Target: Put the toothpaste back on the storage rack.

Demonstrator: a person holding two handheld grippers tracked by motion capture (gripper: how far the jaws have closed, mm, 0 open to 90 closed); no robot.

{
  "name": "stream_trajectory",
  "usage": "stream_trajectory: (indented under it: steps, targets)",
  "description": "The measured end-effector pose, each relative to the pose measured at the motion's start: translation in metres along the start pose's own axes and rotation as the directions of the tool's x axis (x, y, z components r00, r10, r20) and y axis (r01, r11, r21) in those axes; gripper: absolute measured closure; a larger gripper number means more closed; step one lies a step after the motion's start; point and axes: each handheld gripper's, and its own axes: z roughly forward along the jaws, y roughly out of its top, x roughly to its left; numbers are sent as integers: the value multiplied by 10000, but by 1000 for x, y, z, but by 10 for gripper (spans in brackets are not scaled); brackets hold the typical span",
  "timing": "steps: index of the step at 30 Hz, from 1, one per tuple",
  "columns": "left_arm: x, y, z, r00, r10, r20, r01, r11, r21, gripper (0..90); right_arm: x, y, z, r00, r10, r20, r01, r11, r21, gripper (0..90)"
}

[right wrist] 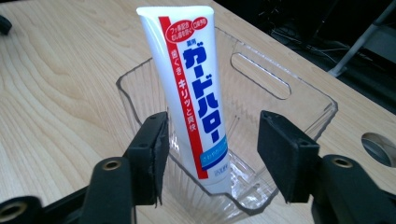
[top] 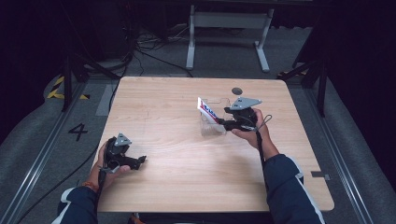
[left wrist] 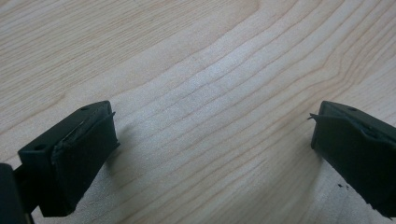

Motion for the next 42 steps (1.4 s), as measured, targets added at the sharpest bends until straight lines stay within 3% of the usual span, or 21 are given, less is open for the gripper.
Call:
stream_trajectory:
  steps: [6,14,22,42]
  targets:
    - [0,0,0,10000,11,-21,-11,10000,-39,6,3,2,-4,9991,-410,68,408,9989,243,381]
    - [0,0,0,10000,2,-29,-2,10000,-35,6,8,3,-9,9982,-596,63,592,9973,433,321]
    - [0,0,0,10000,5,3,-5,10000,-9,6,13,2,-13,9953,-805,538,763,9942,763,211]
    - [0,0,0,10000,-5,-15,5,10000,-55,6,14,-8,-37,9925,-938,781,871,9925,858,204]
